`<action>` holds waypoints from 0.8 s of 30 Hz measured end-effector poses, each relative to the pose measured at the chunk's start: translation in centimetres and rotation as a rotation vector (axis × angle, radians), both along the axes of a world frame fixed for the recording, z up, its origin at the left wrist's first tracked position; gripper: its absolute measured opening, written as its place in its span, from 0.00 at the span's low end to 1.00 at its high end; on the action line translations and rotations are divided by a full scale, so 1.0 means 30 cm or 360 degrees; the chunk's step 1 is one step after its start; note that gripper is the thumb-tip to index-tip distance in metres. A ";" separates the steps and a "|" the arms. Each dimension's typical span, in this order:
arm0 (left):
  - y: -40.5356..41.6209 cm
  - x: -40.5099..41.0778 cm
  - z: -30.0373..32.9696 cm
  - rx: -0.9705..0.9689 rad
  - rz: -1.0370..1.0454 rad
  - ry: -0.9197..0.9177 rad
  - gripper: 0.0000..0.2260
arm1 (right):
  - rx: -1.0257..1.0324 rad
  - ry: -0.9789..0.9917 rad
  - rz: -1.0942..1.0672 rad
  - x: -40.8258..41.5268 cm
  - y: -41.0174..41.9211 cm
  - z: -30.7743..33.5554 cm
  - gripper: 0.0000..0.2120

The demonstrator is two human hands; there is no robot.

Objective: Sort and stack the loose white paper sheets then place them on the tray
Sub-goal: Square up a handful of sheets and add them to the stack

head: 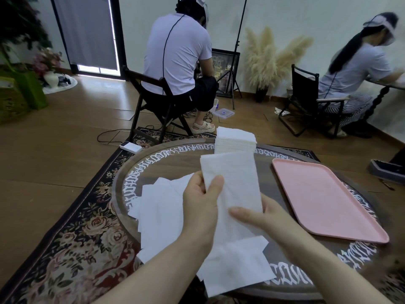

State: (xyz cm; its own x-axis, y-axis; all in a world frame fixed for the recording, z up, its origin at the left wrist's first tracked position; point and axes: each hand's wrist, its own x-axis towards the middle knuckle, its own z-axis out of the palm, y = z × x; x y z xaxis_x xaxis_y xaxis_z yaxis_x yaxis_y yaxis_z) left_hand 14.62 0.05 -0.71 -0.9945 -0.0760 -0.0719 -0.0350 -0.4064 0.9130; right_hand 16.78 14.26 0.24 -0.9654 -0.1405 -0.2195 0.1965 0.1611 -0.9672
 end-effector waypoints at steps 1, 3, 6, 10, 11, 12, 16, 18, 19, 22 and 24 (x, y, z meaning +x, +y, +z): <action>-0.010 -0.010 0.000 0.0018 0.0028 -0.0006 0.02 | 0.0107 -0.0041 0.0058 0.000 0.013 0.007 0.18; -0.038 -0.032 0.009 0.0065 0.0042 -0.0007 0.05 | 0.0281 -0.0018 0.0054 -0.002 0.032 0.006 0.09; -0.114 -0.071 0.023 -0.0168 -0.0072 0.0138 0.09 | 0.0363 0.0203 -0.0175 -0.013 0.064 -0.004 0.03; -0.223 -0.105 -0.009 -0.1782 -0.0101 0.0531 0.03 | 0.0376 0.0460 -0.0271 -0.019 0.088 -0.033 0.05; -0.236 -0.100 -0.024 -0.2081 -0.0088 0.0581 0.06 | 0.0437 0.0515 -0.0260 -0.022 0.087 -0.047 0.05; -0.242 -0.094 -0.042 -0.2201 -0.0099 0.0593 0.08 | 0.0500 0.0559 -0.0256 -0.025 0.086 -0.062 0.07; -0.260 -0.090 -0.103 -0.1785 -0.0300 0.0540 0.05 | 0.0580 0.0706 -0.0273 -0.043 0.091 -0.106 0.09; -0.269 -0.090 -0.122 -0.1634 -0.0346 0.0517 0.04 | 0.0507 0.0673 -0.0210 -0.049 0.102 -0.119 0.09; -0.274 -0.090 -0.133 -0.1592 -0.0367 0.0495 0.05 | 0.0458 0.0599 -0.0139 -0.051 0.110 -0.125 0.09; -0.279 -0.086 -0.158 -0.1602 -0.0424 0.0487 0.09 | 0.0470 0.0352 0.0072 -0.048 0.127 -0.154 0.11; -0.272 -0.083 -0.172 -0.1643 -0.0472 0.0525 0.12 | 0.0526 0.0280 0.0113 -0.048 0.131 -0.176 0.10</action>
